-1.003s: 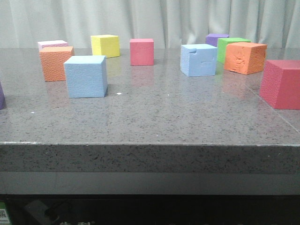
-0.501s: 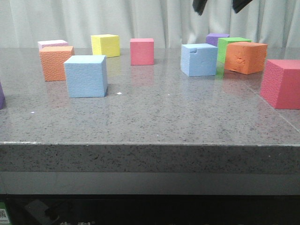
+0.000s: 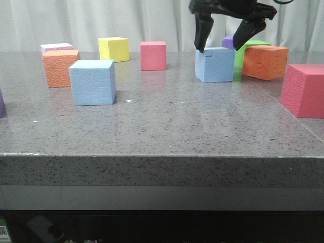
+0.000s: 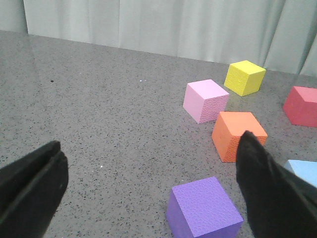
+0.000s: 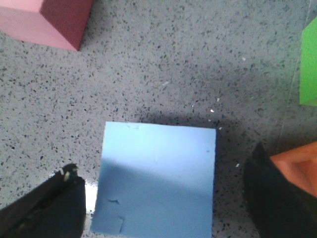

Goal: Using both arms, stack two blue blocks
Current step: 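Lower the right gripper over the farther light blue cube and close, then lift the light blue cube and carry it toward the robot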

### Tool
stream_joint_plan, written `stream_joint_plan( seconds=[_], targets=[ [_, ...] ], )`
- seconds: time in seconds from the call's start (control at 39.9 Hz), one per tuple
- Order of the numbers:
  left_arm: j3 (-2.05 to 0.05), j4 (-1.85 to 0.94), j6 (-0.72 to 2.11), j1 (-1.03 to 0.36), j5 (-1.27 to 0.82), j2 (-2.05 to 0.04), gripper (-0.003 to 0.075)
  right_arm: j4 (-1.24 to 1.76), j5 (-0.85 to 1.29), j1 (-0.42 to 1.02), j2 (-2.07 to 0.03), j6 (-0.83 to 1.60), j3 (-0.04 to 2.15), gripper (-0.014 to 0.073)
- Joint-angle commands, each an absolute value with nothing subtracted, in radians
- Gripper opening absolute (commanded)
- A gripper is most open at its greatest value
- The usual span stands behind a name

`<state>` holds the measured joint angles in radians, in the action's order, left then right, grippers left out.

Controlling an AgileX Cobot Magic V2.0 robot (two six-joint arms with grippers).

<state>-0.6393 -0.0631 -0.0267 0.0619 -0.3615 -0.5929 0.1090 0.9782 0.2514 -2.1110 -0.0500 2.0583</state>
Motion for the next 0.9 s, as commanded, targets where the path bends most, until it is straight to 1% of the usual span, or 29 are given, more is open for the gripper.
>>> stream_joint_plan(
  seconds=[0.0,0.5,0.55,0.6,0.68,0.75,0.8,0.88],
  targets=[
    [-0.676,-0.066,-0.026,0.054,-0.279,-0.599,0.0673,0.119,0.943,0.251,-2.065,-0.044,2.094,0.0645],
    [-0.676,-0.066,-0.026,0.054,-0.279,-0.599,0.0673,0.119,0.941,0.251,-2.072,-0.044,2.095,0.0633],
    [-0.676,-0.066,-0.026,0.054,-0.279,-0.599,0.0673,0.119,0.949,0.251,-2.072,-0.044,2.095,0.0599],
    [-0.676,-0.066,-0.026,0.054,-0.279,-0.599,0.0673,0.120,0.959,0.251,-2.073,-0.044,2.095,0.0542],
    [-0.676,-0.066,-0.026,0.054,-0.279,-0.599,0.0673,0.125,0.973,0.251,-2.075,-0.044,2.095,0.0430],
    [-0.676,-0.066,-0.026,0.054,-0.279,-0.599,0.0673,0.128,0.979,0.251,-2.076,-0.044,2.095,0.0337],
    [-0.676,-0.066,-0.026,0.054,-0.279,-0.599,0.0673,0.128,0.979,0.251,-2.076,-0.044,2.095,0.0299],
    [-0.676,-0.066,-0.026,0.054,-0.279,-0.599,0.0673,0.128,0.981,0.251,-2.071,-0.044,2.095,0.0275]
  ],
)
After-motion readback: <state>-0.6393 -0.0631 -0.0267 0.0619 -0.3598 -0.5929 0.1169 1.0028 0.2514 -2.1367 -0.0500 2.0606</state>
